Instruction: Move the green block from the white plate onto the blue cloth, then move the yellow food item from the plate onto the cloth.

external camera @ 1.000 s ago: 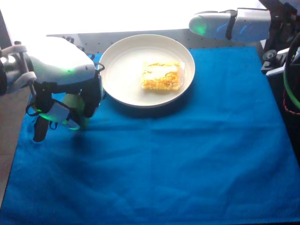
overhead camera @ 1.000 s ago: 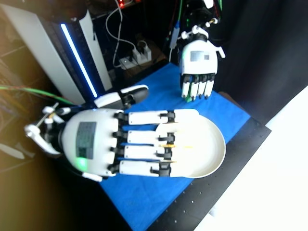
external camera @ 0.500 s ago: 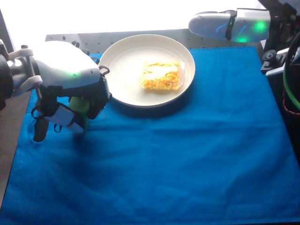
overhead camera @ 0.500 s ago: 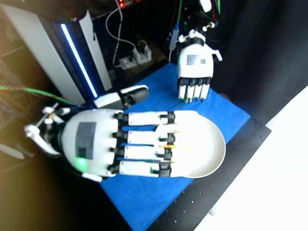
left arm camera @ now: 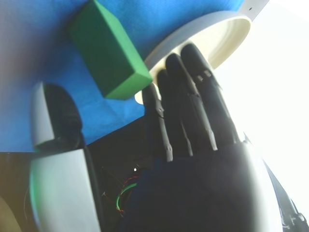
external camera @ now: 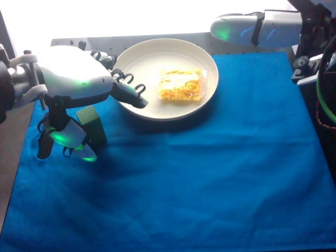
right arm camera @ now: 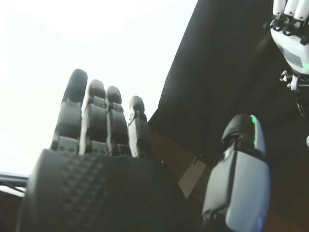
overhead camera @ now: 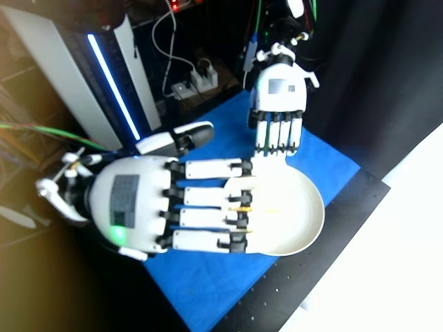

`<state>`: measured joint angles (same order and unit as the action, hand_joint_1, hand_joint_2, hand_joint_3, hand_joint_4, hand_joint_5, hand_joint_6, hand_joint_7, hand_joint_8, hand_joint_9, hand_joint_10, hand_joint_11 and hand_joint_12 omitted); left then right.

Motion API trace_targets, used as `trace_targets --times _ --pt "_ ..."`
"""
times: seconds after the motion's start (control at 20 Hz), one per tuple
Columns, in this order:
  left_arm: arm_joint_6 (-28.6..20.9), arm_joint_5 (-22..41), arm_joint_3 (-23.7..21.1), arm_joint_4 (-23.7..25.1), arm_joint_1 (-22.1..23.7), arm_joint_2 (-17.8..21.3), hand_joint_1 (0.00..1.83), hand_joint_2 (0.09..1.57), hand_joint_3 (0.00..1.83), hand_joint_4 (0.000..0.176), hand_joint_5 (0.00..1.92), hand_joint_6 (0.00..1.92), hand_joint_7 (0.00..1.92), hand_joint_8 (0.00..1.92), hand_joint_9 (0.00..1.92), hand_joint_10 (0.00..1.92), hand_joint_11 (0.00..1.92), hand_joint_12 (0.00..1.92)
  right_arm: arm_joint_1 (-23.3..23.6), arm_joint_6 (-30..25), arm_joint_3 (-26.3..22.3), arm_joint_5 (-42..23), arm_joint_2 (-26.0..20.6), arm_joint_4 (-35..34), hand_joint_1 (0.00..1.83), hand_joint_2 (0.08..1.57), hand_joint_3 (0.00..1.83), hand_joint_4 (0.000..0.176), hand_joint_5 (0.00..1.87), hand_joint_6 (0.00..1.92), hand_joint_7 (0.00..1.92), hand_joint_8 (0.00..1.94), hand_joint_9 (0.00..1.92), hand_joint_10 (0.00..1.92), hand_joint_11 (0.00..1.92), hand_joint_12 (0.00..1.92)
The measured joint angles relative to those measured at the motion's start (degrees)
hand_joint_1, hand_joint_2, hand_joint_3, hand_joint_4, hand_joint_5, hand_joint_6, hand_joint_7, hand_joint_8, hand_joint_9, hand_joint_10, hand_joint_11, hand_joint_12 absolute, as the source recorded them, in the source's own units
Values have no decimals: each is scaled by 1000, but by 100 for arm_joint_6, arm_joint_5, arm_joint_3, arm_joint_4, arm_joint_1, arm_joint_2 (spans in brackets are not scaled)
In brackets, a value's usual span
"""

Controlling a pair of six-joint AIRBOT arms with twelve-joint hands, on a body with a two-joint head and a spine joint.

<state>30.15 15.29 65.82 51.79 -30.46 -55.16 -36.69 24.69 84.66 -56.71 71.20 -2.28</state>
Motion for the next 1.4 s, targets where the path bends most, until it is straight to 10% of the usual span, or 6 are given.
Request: trace_targets --times 0.3,0.5,0.6,0.95,1.1,1.4 --pt "4 323 83 -321 483 236 620 790 13 111 179 0 337 0 475 0 116 1001 7 0 208 306 153 243 452 767 2 82 133 3 203 1 136 1 0 426" --pt "4 516 195 -481 968 326 561 799 0 113 275 3 409 1 492 1 141 1021 245 0 400 817 264 544 508 746 0 96 162 0 174 1 75 4 0 309" --pt "0 592 374 -758 1091 330 611 844 4 95 315 0 376 0 439 0 14 1103 446 -4 562 896 306 638 528 765 0 90 138 2 164 3 127 9 0 669" --pt "363 225 1016 -1615 1427 90 737 774 0 158 174 0 255 0 276 0 22 648 791 -4 1300 1910 984 1375 471 778 0 48 156 4 261 6 306 17 0 1181" --pt "380 -131 1353 -1720 1528 -146 701 781 0 144 110 0 235 0 282 0 5 705 835 -9 1648 2033 1244 1766 502 817 4 6 160 0 396 4 462 30 2 1410" --pt "409 -315 1556 -2013 1593 -190 640 794 0 176 77 4 154 5 172 4 0 586 841 -9 1718 2564 1394 2380 559 772 0 20 188 0 420 1 513 7 162 1249"
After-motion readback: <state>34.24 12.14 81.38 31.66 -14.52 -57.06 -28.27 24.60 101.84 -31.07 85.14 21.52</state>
